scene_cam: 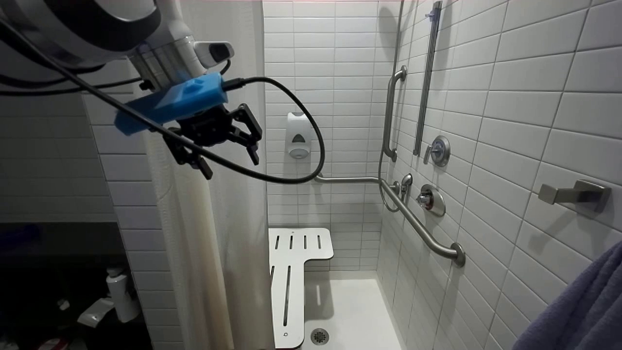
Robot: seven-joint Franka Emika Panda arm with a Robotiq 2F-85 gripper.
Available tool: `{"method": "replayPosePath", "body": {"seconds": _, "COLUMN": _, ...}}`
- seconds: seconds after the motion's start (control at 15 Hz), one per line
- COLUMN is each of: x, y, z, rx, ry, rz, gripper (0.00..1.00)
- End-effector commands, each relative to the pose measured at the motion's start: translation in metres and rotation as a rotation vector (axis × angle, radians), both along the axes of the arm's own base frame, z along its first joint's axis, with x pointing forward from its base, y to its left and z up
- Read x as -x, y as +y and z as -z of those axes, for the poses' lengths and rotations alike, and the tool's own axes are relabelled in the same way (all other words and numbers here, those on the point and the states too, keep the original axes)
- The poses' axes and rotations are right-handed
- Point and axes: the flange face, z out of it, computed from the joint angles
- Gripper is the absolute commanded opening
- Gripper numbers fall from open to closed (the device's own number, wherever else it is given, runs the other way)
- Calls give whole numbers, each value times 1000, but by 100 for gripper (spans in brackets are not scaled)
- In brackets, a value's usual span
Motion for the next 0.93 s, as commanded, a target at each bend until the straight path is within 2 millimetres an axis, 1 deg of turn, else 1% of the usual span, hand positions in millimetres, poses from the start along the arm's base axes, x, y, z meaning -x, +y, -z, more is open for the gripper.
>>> {"method": "replayPosePath", "body": {"seconds": 0.0, "x": 0, "y": -8, "z": 0, "rx": -9, "ry": -45, "rz": -134, "gripper": 100}}
{"method": "replayPosePath", "body": {"seconds": 0.13, "x": -2, "y": -14, "z": 2, "rx": -25, "ry": -52, "rz": -196, "gripper": 100}}
{"method": "replayPosePath", "body": {"seconds": 0.47, "x": -2, "y": -30, "z": 6, "rx": -74, "ry": -15, "rz": -417, "gripper": 100}}
{"method": "replayPosePath", "body": {"seconds": 0.73, "x": 0, "y": -46, "z": 2, "rx": -94, "ry": 16, "rz": -513, "gripper": 100}}
{"method": "replayPosePath", "body": {"seconds": 0.87, "x": 1, "y": -50, "z": -5, "rx": -110, "ry": 52, "rz": -526, "gripper": 100}}
